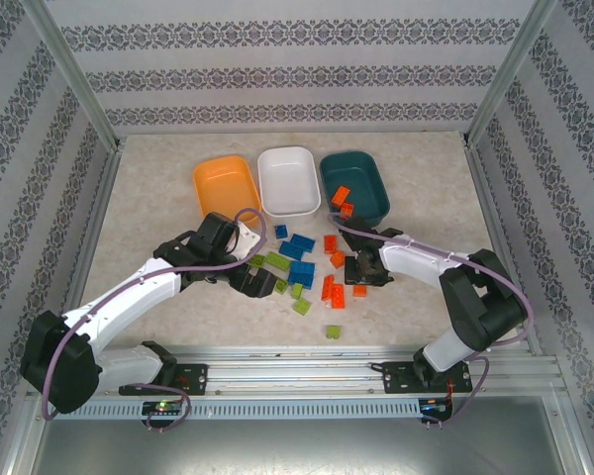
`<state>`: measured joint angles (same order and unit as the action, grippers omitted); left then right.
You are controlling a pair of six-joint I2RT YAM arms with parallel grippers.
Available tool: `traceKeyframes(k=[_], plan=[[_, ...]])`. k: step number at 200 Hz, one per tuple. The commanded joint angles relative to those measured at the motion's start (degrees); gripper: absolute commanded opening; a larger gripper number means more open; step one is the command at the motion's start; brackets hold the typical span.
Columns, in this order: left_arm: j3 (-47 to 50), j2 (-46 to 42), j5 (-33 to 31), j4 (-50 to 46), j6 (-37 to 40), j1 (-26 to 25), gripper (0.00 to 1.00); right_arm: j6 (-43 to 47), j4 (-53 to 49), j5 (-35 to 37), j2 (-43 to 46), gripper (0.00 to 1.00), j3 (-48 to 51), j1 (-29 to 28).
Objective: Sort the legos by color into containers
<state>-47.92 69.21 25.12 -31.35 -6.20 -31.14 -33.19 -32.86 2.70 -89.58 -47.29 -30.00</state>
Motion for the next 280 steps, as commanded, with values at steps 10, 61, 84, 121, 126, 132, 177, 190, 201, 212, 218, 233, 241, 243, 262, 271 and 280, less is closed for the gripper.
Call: traceKeyframes(k=[10,61,84,121,126,132,177,190,201,212,218,233,241,243,262,271,280], plan=[[-1.74,0.68,-0.57,-2.13,1.10,-0.55,1.00,-1.70,0.69,0.29,0.30,0.46,1.76,-0.65],[-1.79,0.45,-1.15,-2.39,1.01,-0.68,1.00,-2.16,0.20,1.43,3.06,0.29,1.47,-1.21],[-1.77,0.44,-1.30,-2.48,1.03,-0.68,1.00,-1.39,-2.80,2.13,6.28,0.29,-0.60,-0.94],[-1.82,0.64,-1.65,-2.48,1.01,-0.68,1.00,1.49,-7.24,2.10,11.59,0.29,-7.63,0.47],[-1.89,0.60,-1.66,-2.48,0.99,-0.68,1.00,2.08,-7.43,1.92,11.69,0.30,-8.89,0.82],[-1.87,0.59,-1.68,-2.48,1.06,-0.68,1.00,2.92,-7.48,1.72,11.54,0.30,-10.51,1.28],[-1.96,0.49,-1.79,-2.56,1.10,-0.68,1.00,8.17,-8.12,-0.12,0.49,0.30,-26.53,4.46],[-2.00,0.17,-2.16,-2.55,1.19,-0.68,1.00,9.08,-7.93,-1.21,-4.59,0.30,-31.80,5.76],[-1.92,-0.32,-2.61,-2.53,1.27,-0.71,1.00,9.32,-7.82,-2.33,-9.39,0.30,-35.93,7.03],[-1.96,-0.93,-3.10,-2.44,1.36,-0.76,1.00,9.46,-8.20,-2.98,-13.80,0.30,-40.07,7.92],[-1.79,-1.27,-3.39,-2.28,1.44,-0.77,1.00,9.56,-8.18,-3.43,-16.28,0.30,-42.04,8.47],[-1.64,-2.02,-4.19,-2.05,1.54,-0.77,1.00,9.55,-8.36,-4.37,-21.78,0.29,-46.31,9.34],[-1.57,-2.32,-4.74,-1.96,1.54,-0.76,1.00,9.61,-8.60,-4.80,-24.29,0.29,-48.10,9.67],[-1.56,-2.37,-4.95,-1.96,1.58,-0.77,1.00,9.59,-8.59,-4.81,-24.84,0.29,-48.63,9.71],[-1.59,-2.74,-6.30,-2.08,1.71,-0.77,1.00,9.47,-8.68,-5.78,-29.07,0.29,-51.18,10.30],[-1.62,-2.71,-6.93,-2.09,1.76,-0.81,1.00,9.40,-8.17,-6.21,-30.24,0.30,-51.33,10.44],[-1.71,-2.68,-7.24,-2.15,1.80,-0.77,1.00,9.37,-7.70,-6.33,-31.05,0.31,-51.11,10.56]])
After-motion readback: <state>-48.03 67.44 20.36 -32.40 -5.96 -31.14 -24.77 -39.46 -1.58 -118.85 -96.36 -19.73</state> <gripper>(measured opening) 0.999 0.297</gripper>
